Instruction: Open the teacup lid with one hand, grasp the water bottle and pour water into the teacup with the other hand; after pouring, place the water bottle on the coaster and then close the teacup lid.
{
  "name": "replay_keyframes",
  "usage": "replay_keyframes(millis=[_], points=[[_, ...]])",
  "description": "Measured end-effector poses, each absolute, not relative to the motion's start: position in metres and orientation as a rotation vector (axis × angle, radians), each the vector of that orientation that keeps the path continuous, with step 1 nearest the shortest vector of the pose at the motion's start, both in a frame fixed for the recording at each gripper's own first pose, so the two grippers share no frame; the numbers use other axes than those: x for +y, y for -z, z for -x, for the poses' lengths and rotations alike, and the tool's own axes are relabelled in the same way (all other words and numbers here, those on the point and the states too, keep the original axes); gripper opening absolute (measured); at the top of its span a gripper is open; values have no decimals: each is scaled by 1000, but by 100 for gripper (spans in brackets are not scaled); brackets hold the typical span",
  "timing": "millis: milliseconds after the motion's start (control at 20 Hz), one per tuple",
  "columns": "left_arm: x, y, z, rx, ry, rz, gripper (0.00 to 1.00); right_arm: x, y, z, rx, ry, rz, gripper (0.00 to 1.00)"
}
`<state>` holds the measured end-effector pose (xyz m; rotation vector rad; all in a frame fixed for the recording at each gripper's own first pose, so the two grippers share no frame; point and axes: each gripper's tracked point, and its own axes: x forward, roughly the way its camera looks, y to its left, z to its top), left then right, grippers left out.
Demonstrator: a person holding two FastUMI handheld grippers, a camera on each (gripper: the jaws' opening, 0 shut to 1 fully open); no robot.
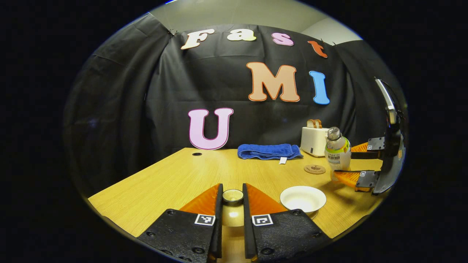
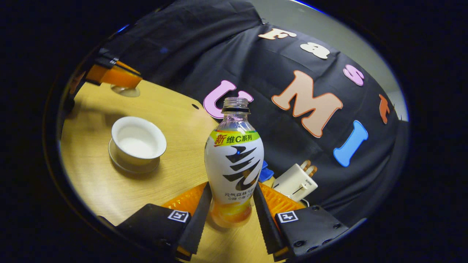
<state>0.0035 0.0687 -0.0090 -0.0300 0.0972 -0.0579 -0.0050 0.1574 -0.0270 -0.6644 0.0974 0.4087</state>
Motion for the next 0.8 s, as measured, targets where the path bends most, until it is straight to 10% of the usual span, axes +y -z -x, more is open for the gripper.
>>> replay_keyframes(millis=[800], points=[[56, 2, 2, 86, 100, 47, 22, 126, -21, -135, 14, -218, 91, 72]])
